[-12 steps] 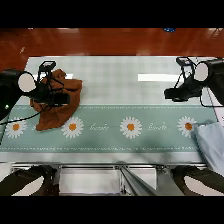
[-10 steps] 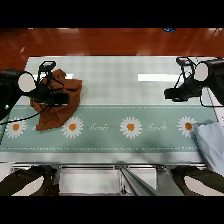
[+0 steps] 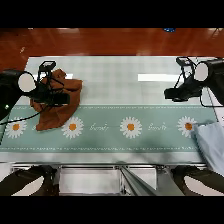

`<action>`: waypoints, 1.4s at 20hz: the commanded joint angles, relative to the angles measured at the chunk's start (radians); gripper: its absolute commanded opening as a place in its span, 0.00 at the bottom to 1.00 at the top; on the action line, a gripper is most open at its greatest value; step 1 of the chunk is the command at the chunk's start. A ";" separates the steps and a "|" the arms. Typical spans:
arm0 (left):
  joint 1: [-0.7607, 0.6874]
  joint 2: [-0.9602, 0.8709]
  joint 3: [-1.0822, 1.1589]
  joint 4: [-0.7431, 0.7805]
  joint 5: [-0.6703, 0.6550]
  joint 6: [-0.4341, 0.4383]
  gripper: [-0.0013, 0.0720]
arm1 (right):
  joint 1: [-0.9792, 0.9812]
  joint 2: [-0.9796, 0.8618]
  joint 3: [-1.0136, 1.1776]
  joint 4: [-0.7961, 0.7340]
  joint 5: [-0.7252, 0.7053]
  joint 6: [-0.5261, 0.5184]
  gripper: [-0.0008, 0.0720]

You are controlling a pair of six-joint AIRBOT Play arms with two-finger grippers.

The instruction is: Fold the shirts.

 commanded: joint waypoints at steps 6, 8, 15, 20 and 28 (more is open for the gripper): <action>0.002 -0.008 0.000 0.127 0.193 0.000 0.24 | 0.000 0.000 0.000 -0.015 -0.089 0.000 0.04; 0.002 -0.008 0.018 0.240 0.250 0.006 0.71 | 0.000 0.000 0.001 -0.015 -0.112 -0.001 0.32; 0.275 -0.073 0.078 0.203 0.295 -0.079 0.71 | 0.001 0.000 -0.004 0.038 -0.050 -0.032 0.57; 0.293 -0.278 0.075 0.103 0.264 -0.040 0.71 | 0.000 0.000 -0.004 0.108 -0.111 -0.018 0.57; 0.285 -0.472 0.079 -0.108 0.292 0.058 0.69 | 0.000 0.000 -0.003 0.110 -0.100 0.008 0.57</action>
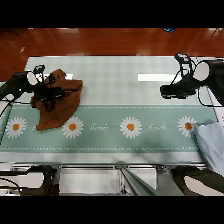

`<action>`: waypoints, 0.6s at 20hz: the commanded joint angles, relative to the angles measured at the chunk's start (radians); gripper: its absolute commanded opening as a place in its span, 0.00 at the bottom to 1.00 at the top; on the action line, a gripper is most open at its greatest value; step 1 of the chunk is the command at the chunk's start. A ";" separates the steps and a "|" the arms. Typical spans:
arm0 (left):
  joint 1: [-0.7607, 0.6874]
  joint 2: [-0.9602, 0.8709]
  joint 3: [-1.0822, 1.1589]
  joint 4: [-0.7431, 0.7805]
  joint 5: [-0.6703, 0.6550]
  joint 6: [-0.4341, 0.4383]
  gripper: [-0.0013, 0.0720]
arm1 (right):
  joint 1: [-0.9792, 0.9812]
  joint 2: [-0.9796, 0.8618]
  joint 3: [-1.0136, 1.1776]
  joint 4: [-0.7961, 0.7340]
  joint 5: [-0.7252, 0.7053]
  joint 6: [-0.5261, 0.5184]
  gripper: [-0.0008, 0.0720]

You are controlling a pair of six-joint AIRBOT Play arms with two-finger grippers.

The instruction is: Fold the shirts.

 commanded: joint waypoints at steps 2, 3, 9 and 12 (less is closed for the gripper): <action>0.003 -0.058 0.006 -0.062 -0.057 0.049 0.09 | 0.000 0.000 0.000 0.022 0.001 0.012 0.57; 0.002 -0.056 0.024 -0.063 -0.098 0.064 0.05 | 0.000 0.004 0.000 0.035 0.006 0.011 0.57; -0.004 0.176 0.253 -0.308 -0.136 0.160 0.05 | 0.000 0.262 0.004 0.020 0.000 0.018 0.57; -0.024 0.319 0.393 -0.393 -0.111 0.160 0.05 | 0.000 0.407 0.004 0.002 0.021 0.027 0.57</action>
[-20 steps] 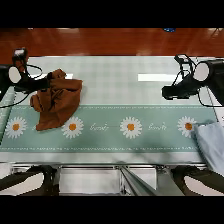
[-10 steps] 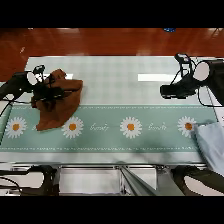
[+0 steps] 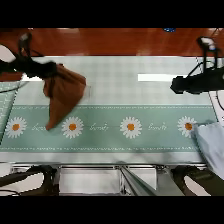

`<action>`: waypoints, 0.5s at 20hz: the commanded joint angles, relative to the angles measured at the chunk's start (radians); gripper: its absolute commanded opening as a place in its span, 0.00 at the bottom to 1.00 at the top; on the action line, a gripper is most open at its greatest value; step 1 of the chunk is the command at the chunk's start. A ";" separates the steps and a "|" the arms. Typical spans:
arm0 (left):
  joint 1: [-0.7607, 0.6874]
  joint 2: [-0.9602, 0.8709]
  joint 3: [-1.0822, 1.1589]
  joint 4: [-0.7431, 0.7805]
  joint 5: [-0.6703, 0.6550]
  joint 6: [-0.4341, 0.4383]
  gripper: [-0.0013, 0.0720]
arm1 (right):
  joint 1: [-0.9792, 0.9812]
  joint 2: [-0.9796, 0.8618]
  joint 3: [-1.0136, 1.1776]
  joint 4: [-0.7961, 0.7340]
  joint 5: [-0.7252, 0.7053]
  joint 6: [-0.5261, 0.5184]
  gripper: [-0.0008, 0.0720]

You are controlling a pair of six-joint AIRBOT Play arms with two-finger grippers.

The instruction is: Fold the shirts.

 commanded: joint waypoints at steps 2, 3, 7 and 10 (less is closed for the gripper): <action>-0.050 0.196 0.200 -0.116 0.017 0.014 0.05 | 0.000 0.204 0.001 -0.016 0.029 0.012 0.57; -0.074 0.227 0.235 -0.116 0.017 0.014 0.05 | 0.000 0.241 0.001 -0.016 0.040 0.016 0.57; -0.189 0.326 0.342 -0.122 0.071 0.008 0.05 | 0.000 0.350 0.001 -0.012 0.086 0.016 0.57; -0.276 0.371 0.336 -0.122 0.112 -0.034 0.05 | 0.000 0.397 0.000 0.000 0.110 0.016 0.57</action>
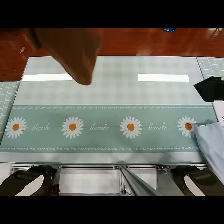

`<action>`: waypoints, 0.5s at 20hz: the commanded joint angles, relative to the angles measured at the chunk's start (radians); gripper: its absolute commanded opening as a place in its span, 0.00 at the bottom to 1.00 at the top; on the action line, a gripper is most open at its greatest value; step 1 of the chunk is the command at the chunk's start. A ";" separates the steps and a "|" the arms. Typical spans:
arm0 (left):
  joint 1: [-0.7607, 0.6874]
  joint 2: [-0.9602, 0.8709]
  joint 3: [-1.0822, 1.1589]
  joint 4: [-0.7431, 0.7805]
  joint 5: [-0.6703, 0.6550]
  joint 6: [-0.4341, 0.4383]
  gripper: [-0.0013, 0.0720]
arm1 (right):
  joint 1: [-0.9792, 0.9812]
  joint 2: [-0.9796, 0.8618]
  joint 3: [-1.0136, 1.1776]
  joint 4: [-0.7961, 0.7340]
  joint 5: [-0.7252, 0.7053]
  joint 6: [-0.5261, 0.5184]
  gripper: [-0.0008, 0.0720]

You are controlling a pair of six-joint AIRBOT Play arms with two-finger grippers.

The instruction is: Fold the shirts.

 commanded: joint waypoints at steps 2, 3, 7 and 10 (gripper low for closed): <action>-0.183 0.053 -0.036 -0.012 0.051 -0.062 0.05 | 0.000 0.068 0.000 0.010 0.040 0.002 0.57; -0.250 0.054 -0.092 -0.013 0.077 -0.068 0.05 | 0.000 0.068 0.000 0.010 0.043 0.001 0.57; -0.463 0.053 -0.432 -0.015 0.311 -0.155 0.05 | 0.000 0.068 -0.043 0.011 0.041 0.002 0.57; -0.506 0.053 -0.661 -0.021 0.396 -0.218 0.05 | 0.000 0.068 -0.103 0.021 0.042 0.003 0.57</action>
